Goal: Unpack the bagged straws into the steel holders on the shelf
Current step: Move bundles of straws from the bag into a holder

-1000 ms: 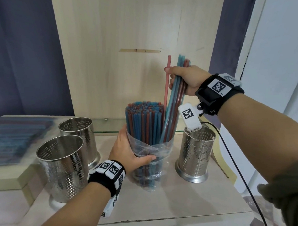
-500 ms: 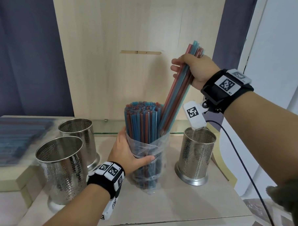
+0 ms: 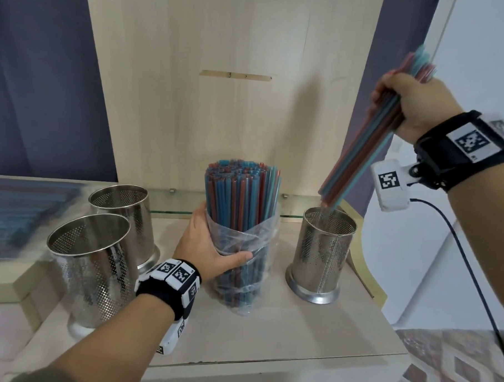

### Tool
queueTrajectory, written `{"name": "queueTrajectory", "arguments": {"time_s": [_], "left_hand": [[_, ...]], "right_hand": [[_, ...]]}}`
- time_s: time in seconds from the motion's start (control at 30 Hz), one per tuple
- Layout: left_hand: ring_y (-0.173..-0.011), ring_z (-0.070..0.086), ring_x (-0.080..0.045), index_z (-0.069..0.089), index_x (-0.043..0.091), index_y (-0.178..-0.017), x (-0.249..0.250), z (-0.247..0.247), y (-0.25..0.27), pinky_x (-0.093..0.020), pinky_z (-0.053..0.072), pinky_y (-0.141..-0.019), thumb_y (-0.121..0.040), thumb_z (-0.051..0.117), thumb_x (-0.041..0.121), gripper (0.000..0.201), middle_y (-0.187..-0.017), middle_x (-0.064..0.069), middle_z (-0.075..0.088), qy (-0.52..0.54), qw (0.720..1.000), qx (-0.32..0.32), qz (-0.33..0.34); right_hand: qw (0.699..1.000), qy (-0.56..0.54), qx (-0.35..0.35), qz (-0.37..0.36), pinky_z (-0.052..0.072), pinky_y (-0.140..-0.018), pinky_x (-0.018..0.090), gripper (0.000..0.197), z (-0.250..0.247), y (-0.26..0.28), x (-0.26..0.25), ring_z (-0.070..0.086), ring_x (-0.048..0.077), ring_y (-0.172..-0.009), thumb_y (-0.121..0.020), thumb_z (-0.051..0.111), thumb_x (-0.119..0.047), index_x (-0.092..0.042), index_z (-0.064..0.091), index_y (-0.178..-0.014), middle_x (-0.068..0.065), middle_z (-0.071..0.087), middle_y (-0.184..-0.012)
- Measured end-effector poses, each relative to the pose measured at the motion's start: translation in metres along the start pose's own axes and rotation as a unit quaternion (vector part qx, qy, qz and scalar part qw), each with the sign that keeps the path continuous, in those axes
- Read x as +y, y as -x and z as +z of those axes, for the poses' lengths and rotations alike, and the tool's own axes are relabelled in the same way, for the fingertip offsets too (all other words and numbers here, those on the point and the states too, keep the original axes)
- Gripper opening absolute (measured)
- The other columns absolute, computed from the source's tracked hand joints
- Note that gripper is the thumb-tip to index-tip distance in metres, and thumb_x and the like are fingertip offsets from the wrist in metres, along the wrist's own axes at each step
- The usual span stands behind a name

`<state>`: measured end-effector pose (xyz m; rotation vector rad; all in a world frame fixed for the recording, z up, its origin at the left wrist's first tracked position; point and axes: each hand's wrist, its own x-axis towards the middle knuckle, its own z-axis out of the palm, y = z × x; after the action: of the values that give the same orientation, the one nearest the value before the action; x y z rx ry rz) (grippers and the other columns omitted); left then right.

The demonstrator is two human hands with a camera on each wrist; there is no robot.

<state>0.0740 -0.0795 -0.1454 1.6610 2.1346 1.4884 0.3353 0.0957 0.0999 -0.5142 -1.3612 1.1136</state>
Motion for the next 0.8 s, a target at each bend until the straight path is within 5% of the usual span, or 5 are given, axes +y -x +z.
{"name": "queueTrajectory", "arguments": {"time_s": [0.23, 0.5, 0.63, 0.73, 0.8], "left_hand": [[-0.126, 0.048, -0.016, 0.026, 0.020, -0.144, 0.003, -0.001, 0.001, -0.031, 0.043, -0.102, -0.046, 0.089, 0.061, 0.124, -0.139, 0.001, 0.044, -0.014, 1.000, 0.001, -0.013], [-0.115, 0.046, -0.007, 0.029, 0.021, -0.143, 0.003, 0.002, 0.001, -0.025, 0.040, -0.096, -0.045, 0.091, 0.056, 0.121, -0.136, 0.003, 0.047, -0.018, 1.000, 0.013, -0.003], [-0.118, 0.047, -0.010, 0.029, 0.023, -0.142, 0.002, 0.003, 0.000, -0.027, 0.041, -0.097, -0.044, 0.089, 0.059, 0.121, -0.136, 0.003, 0.046, -0.024, 1.000, 0.009, -0.004], [-0.117, 0.045, -0.008, 0.028, 0.023, -0.143, 0.002, 0.003, 0.001, -0.029, 0.041, -0.098, -0.044, 0.089, 0.061, 0.122, -0.136, 0.004, 0.046, -0.025, 1.000, 0.009, -0.003], [-0.115, 0.044, -0.006, 0.028, 0.024, -0.143, 0.002, 0.003, 0.001, -0.028, 0.041, -0.098, -0.043, 0.089, 0.061, 0.122, -0.136, 0.004, 0.046, -0.022, 1.000, 0.010, 0.000]], "right_hand": [[0.994, 0.092, -0.049, 0.035, 0.055, -0.064, 0.031, 0.017, 0.005, 0.022, 0.047, 0.065, 0.016, -0.064, -0.089, 0.065, -0.003, -0.013, 0.060, -0.076, 0.001, 0.064, -0.067], [0.982, 0.139, -0.068, 0.106, 0.058, -0.087, 0.042, 0.008, -0.006, 0.051, 0.120, 0.068, 0.020, -0.069, -0.084, 0.073, -0.006, -0.005, 0.066, -0.087, 0.007, 0.070, -0.074], [0.929, 0.339, -0.102, 0.105, 0.052, -0.068, 0.022, 0.042, -0.018, 0.046, 0.132, 0.066, 0.013, -0.081, -0.079, 0.080, -0.031, -0.007, 0.061, -0.109, 0.003, 0.069, -0.092], [0.895, 0.380, -0.169, 0.162, 0.055, -0.091, 0.035, 0.069, -0.022, 0.048, 0.136, 0.066, 0.020, -0.102, -0.072, 0.083, -0.046, -0.012, 0.057, -0.126, 0.005, 0.067, -0.112], [0.898, 0.376, -0.153, 0.171, 0.043, -0.108, 0.043, 0.108, -0.024, 0.055, 0.128, 0.055, 0.027, -0.125, -0.062, 0.084, -0.062, -0.014, 0.037, -0.146, 0.007, 0.054, -0.138]]}}
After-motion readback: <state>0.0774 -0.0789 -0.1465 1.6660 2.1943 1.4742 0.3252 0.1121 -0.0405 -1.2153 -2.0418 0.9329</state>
